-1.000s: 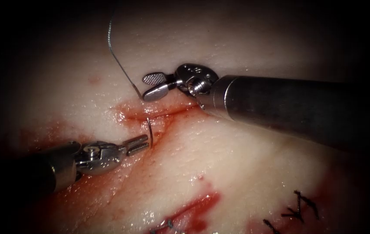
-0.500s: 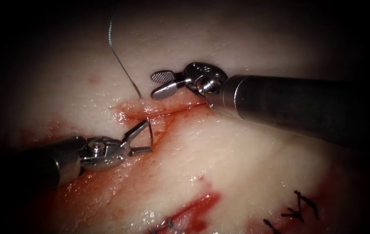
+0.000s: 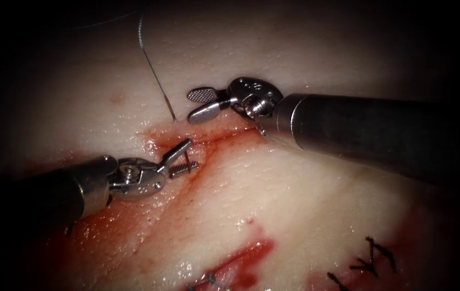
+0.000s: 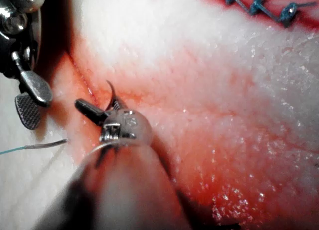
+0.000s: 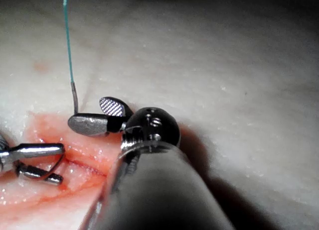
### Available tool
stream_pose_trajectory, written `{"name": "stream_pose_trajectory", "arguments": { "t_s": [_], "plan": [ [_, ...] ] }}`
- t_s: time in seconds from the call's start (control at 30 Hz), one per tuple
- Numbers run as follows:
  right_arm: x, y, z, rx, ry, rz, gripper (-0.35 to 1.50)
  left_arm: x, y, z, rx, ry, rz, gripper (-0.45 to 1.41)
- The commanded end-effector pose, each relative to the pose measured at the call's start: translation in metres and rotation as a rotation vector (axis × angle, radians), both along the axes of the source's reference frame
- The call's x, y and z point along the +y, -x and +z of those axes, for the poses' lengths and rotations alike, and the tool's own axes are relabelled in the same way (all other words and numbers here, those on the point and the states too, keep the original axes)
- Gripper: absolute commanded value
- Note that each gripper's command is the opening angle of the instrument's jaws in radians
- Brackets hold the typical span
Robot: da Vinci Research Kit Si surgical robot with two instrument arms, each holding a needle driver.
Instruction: Wound Closure
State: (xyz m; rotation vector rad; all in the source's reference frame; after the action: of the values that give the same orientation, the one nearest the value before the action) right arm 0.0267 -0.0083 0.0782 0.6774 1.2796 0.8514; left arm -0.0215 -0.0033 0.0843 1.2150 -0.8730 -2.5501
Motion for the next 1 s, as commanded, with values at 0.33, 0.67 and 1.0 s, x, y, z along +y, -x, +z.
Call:
{"name": "stream_pose_trajectory", "arguments": {
  "t_s": [0.33,0.67,1.0],
  "plan": [
    [0.0008,0.0001,0.0005,-0.012,0.003,0.032,0.69,-0.0006,0.0007,-0.0001,-0.043,-0.031,0.020,-0.45],
    [0.0009,0.0009,0.0005,-0.081,0.221,-0.042,-0.21,-0.0029,0.0028,-0.0025,-0.316,-0.588,0.029,-0.45],
    [0.0006,0.0016,0.0003,-0.033,0.209,-0.063,-0.35,-0.0043,0.0033,-0.0068,-0.499,-0.979,0.067,-0.45]
  ]
}}
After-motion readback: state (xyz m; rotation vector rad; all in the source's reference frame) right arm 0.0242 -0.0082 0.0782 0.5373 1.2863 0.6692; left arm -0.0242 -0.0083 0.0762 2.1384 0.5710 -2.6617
